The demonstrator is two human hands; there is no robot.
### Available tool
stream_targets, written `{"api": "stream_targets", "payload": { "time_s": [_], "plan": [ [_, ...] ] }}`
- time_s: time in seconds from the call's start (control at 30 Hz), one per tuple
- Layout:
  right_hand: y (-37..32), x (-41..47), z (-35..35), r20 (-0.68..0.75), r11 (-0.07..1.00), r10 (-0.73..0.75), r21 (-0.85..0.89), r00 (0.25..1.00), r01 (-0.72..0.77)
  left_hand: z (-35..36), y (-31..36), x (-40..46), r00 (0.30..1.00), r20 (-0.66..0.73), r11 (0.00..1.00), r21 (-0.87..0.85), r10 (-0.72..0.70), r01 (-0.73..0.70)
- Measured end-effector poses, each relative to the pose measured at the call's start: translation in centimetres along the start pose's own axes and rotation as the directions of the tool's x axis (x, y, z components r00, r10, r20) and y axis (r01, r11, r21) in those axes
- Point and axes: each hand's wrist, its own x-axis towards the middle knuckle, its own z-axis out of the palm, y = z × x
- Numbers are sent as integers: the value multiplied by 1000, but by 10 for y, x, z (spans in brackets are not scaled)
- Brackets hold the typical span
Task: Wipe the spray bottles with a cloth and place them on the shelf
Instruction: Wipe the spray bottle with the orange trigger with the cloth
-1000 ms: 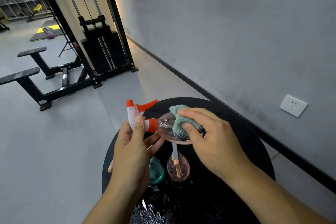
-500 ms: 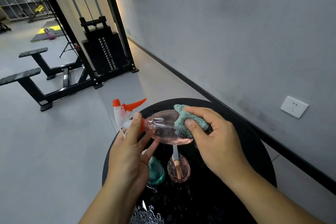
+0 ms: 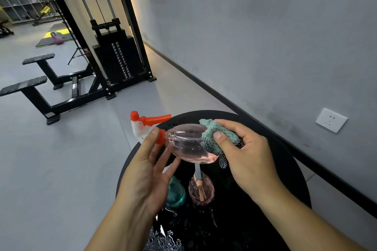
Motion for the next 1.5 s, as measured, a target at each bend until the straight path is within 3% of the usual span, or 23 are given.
{"api": "stream_targets", "payload": {
  "time_s": [0.23, 0.43, 0.73, 0.97, 1.13, 1.3, 1.5],
  "plan": [
    [0, 3, -1, -29, 1000, -5, 15, 1000, 5, -2, 0, -2, 997, 8, 995, 68, -73, 72],
    [-3, 3, -3, -6, 997, -66, -36, 998, 65, -3, 1, -3, 999, 27, 992, 120, -39, 35],
    [-5, 6, -16, 34, 920, -181, -347, 983, 181, -5, -8, 3, 994, 72, 989, 111, 85, -93],
    [-7, 0, 3, 219, 847, -259, -418, 941, 330, 2, -17, -3, 990, 104, 981, 160, 93, -109],
    [-8, 13, -13, 86, 881, -206, -417, 975, 222, 1, -15, 0, 989, 118, 984, 142, 89, -106],
    [-9, 3, 1, 201, 885, -181, -394, 963, 249, 6, -26, -8, 977, 183, 965, 216, 113, -152],
    [-10, 13, -9, 73, 896, -134, -417, 988, 152, 5, -24, -6, 972, 190, 957, 226, 138, -180]
  ]
}}
